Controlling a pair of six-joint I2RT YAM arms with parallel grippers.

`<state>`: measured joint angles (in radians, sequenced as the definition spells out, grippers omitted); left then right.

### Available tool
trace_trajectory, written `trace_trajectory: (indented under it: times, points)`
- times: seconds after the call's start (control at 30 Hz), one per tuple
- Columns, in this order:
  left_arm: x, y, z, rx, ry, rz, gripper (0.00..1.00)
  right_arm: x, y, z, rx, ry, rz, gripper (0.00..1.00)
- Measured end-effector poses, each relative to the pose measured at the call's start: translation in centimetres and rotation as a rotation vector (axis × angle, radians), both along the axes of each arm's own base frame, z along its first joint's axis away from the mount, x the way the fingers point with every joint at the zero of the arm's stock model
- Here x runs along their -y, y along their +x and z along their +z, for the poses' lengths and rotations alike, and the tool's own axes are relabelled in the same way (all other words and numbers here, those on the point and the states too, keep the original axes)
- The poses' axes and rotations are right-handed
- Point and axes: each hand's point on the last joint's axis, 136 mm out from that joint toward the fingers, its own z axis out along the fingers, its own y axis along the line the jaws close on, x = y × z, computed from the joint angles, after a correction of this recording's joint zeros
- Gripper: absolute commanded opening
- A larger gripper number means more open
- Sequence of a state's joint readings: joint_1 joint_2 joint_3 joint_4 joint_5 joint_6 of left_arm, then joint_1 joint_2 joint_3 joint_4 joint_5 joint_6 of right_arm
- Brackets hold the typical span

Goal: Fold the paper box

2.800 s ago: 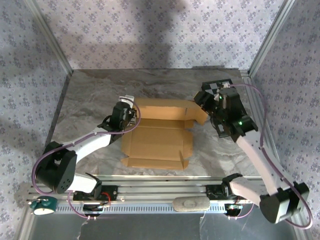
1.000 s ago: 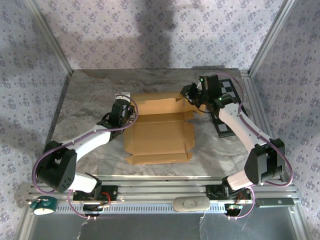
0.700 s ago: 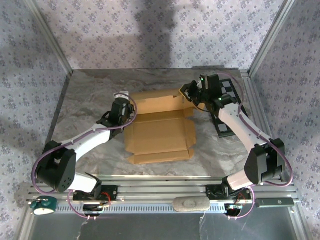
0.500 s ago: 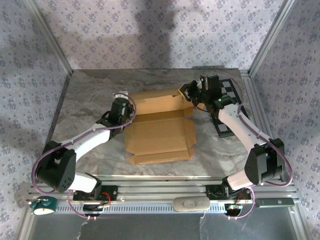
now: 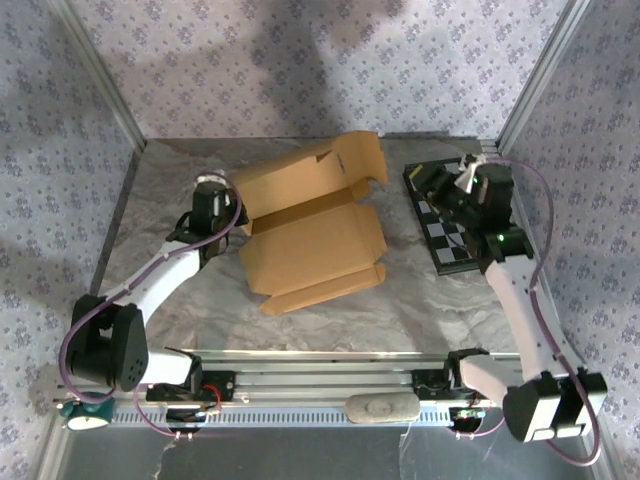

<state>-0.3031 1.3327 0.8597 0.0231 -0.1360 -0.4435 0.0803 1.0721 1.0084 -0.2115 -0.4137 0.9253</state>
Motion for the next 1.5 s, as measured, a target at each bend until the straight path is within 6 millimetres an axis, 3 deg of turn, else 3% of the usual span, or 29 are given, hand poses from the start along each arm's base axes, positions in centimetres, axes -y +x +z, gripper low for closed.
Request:
trace_trajectory:
  times: [0.1,0.2,0.27,0.37,0.47,0.67,0.97,1.3,1.5]
  points:
    - [0.0,0.0,1.3,0.026,-0.03,-0.011,0.0,0.7,0.7,-3.9,-0.061,0.019,0.006,0.34]
    - [0.3,-0.1,2.2,0.04,-0.06,-0.026,0.0,0.3,2.6,-8.6,-0.173,0.048,0.034,0.39]
    - [0.4,-0.2,2.4,0.04,-0.079,-0.03,0.0,-0.3,3.7,-10.3,-0.209,0.079,0.057,0.44]
    - [0.4,-0.2,2.3,0.034,-0.104,-0.032,0.0,-1.9,4.7,-11.0,-0.213,0.116,0.098,0.47]
    - [0.5,-0.2,2.4,0.031,-0.121,-0.031,0.0,-4.1,5.1,-10.8,-0.202,0.124,0.15,0.5]
    - [0.7,-0.2,2.4,0.025,-0.143,-0.034,0.0,-7.7,5.7,-8.2,-0.128,0.124,0.234,0.53]
    - [0.5,-0.2,2.3,0.021,-0.15,-0.026,0.0,-9.5,6.0,-7.0,-0.091,0.098,0.255,0.55]
    - [0.6,-0.3,2.3,0.017,-0.163,-0.022,0.0,-11.9,6.2,-3.9,-0.028,-0.059,0.293,0.56]
    - [0.6,-0.3,2.2,0.017,-0.162,-0.021,0.0,-12.5,7.0,-4.4,-0.041,-0.126,0.311,0.49]
